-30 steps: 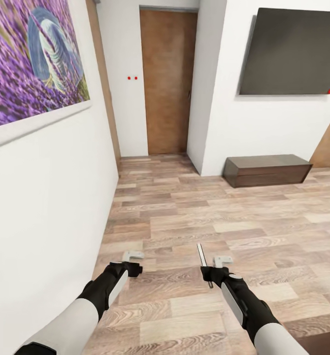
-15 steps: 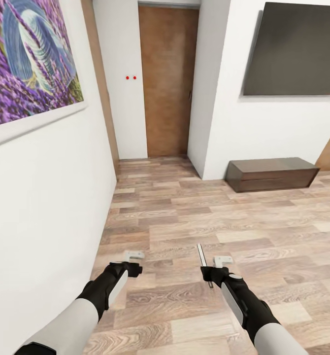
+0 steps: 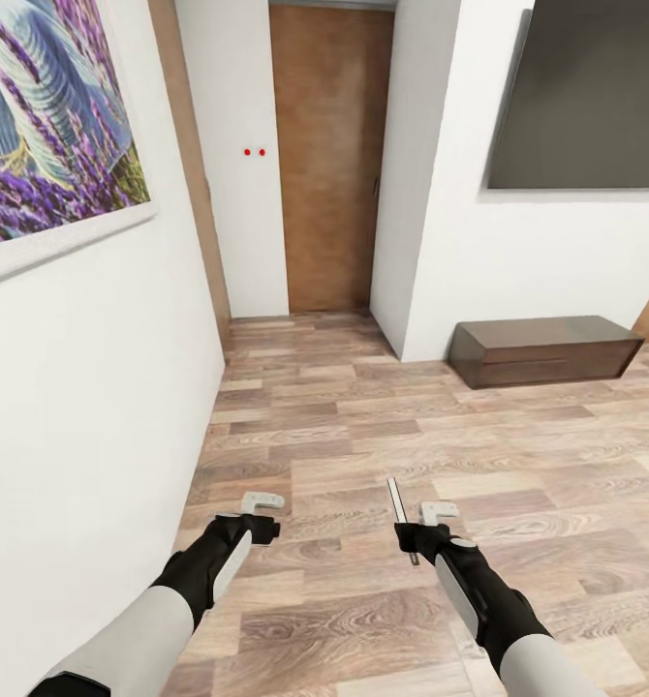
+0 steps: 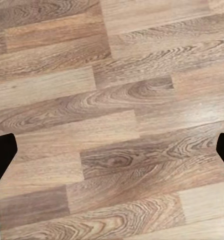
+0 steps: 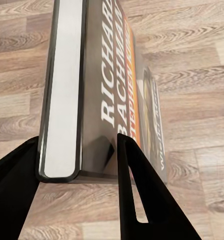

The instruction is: In the bedroom, move the book from the bed onto either nightstand, and place the two sandals side by side next to the bed.

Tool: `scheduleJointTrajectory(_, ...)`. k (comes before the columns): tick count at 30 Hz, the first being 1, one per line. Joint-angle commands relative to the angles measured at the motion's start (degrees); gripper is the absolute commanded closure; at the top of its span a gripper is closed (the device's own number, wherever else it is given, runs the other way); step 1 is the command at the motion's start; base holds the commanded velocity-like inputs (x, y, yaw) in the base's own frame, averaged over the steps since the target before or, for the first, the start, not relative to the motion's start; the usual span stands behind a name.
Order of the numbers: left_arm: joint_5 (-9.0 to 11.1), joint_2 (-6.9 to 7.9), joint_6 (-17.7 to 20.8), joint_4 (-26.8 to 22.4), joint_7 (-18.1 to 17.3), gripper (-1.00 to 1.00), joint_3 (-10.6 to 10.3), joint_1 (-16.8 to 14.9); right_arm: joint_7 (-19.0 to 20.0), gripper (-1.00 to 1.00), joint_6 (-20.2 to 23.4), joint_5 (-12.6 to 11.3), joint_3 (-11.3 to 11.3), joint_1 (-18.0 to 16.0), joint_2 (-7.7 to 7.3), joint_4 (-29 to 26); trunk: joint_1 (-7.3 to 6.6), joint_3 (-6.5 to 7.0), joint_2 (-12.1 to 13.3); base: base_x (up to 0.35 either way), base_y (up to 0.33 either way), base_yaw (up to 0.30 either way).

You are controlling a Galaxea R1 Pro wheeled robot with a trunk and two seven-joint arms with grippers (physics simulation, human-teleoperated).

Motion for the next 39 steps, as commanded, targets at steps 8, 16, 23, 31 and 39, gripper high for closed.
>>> scheduleJointTrajectory(8, 0.61, 0.04, 0.26, -0.09, 0.49, -1.0, -0.35, -0.03, 0.09, 1.0, 0.19, -0.37, 0.03, -0.03, -0.01, -0.15, 0.03, -0.05, -0.03, 0.338, 0.0, -0.163)
scheduleJointTrajectory(16, 0.61, 0.04, 0.26, -0.09, 0.49, -1.0, -0.35, -0.03, -0.03, 1.0, 0.28, -0.36, 0.07, -0.03, 0.0, -0.15, 0.03, -0.05, -0.03, 0.338, 0.0, -0.274)
scheduleJointTrajectory(23, 0.67, 0.04, 0.26, -0.09, 0.49, -1.0, -0.35, -0.03, -0.05, 1.0, 0.32, -0.37, 0.01, -0.03, -0.01, -0.15, 0.03, -0.05, -0.03, 0.338, 0.0, -0.283)
scheduleJointTrajectory(31, 0.76, 0.04, 0.26, -0.09, 0.44, -1.0, -0.37, -0.03, -0.05, 1.0, 0.32, -0.38, -0.01, -0.03, -0.01, -0.15, 0.03, -0.05, -0.03, 0.338, 0.0, -0.284)
scheduleJointTrajectory(39, 0.79, 0.07, 0.28, -0.09, 0.35, -1.0, -0.42, -0.03, -0.05, 1.0, 0.32, -0.38, -0.01, -0.03, -0.01, -0.15, 0.03, 0.03, -0.03, 0.338, 0.0, -0.284)
